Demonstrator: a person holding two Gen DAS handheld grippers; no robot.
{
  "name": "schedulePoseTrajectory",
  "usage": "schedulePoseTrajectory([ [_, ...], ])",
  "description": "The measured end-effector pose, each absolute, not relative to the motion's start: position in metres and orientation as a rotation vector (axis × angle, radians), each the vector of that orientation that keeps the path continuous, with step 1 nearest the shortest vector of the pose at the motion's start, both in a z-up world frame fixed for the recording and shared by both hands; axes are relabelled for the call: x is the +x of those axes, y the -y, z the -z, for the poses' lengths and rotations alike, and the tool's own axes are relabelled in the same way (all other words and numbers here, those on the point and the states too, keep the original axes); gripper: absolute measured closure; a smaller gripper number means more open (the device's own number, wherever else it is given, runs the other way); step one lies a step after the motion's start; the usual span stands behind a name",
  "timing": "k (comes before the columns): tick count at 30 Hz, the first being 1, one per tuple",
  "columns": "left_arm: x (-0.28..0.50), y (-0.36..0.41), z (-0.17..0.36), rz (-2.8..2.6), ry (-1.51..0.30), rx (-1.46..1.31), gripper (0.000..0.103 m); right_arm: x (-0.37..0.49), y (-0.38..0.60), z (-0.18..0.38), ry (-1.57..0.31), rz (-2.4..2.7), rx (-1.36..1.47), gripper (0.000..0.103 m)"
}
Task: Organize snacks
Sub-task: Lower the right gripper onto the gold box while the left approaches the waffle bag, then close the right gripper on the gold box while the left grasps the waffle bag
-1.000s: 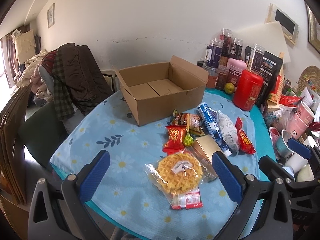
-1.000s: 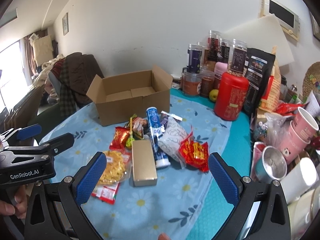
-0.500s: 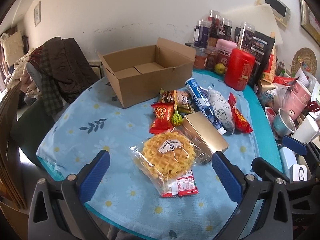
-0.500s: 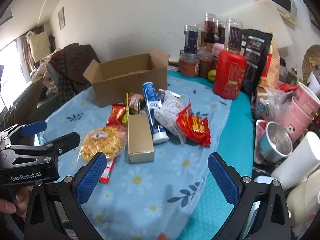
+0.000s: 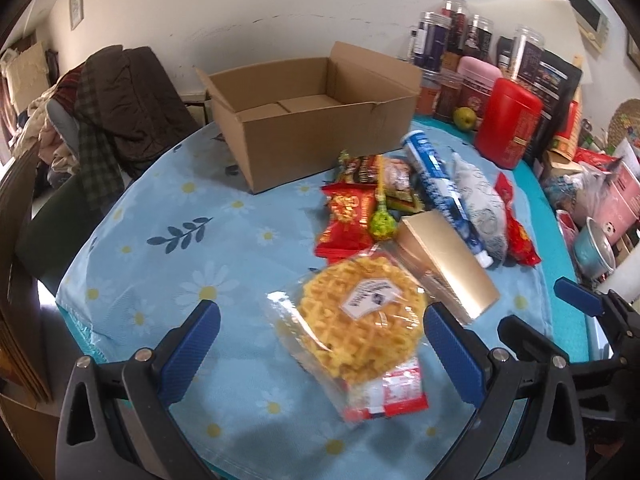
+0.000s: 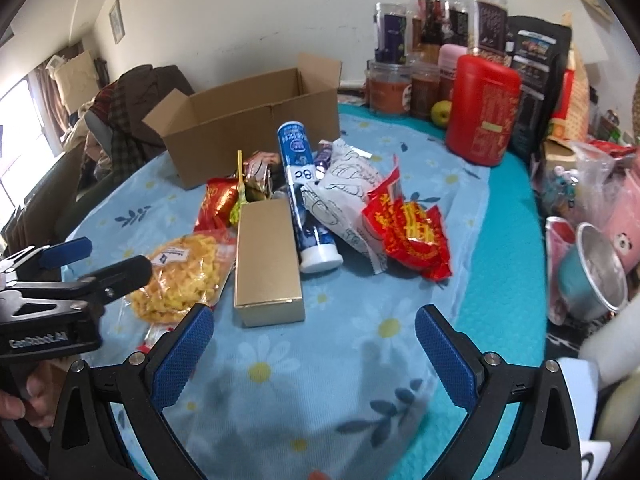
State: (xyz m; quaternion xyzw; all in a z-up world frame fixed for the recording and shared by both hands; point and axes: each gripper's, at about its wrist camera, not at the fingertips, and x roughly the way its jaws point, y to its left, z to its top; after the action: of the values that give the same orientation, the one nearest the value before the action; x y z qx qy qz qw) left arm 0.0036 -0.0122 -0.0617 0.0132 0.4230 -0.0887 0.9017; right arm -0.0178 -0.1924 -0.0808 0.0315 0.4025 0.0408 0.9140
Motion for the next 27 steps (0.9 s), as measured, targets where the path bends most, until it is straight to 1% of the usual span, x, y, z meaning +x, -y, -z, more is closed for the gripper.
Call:
schedulePoseTrajectory([
  [1,0.006,0.008,0.062,0.174,-0.877,0.018,0.000,-0.014,0.191,0.083,-0.836,-0.089,0.061,0.010],
  [9,0.024,-0.008,0.067,0.136,-0.906,-0.033,0.000,0.014,0.175,0.100,-0.898,-0.153,0.009,0.028],
  [11,0.027,-0.008,0.068,0.137,-0.911,-0.041,0.000,0.018,0.171,0.103,-0.908,-0.169,-0.007,0.037],
  [12,0.028,-0.008,0.069,0.140,-0.914,-0.043,0.000,0.019,0.169,0.104,-0.913,-0.177,-0.012,0.044],
  [13,0.029,-0.007,0.069,0.144,-0.919,-0.044,0.000,0.021,0.168,0.105,-0.917,-0.193,-0.012,0.055],
  [14,0.031,-0.005,0.070,0.149,-0.923,-0.042,0.000,0.021,0.167,0.105,-0.919,-0.204,-0.011,0.058],
  [27,0.026,0.023,0.076,0.219,-0.954,0.006,0.000,-0.011,0.177,0.100,-0.924,-0.189,-0.001,0.059],
])
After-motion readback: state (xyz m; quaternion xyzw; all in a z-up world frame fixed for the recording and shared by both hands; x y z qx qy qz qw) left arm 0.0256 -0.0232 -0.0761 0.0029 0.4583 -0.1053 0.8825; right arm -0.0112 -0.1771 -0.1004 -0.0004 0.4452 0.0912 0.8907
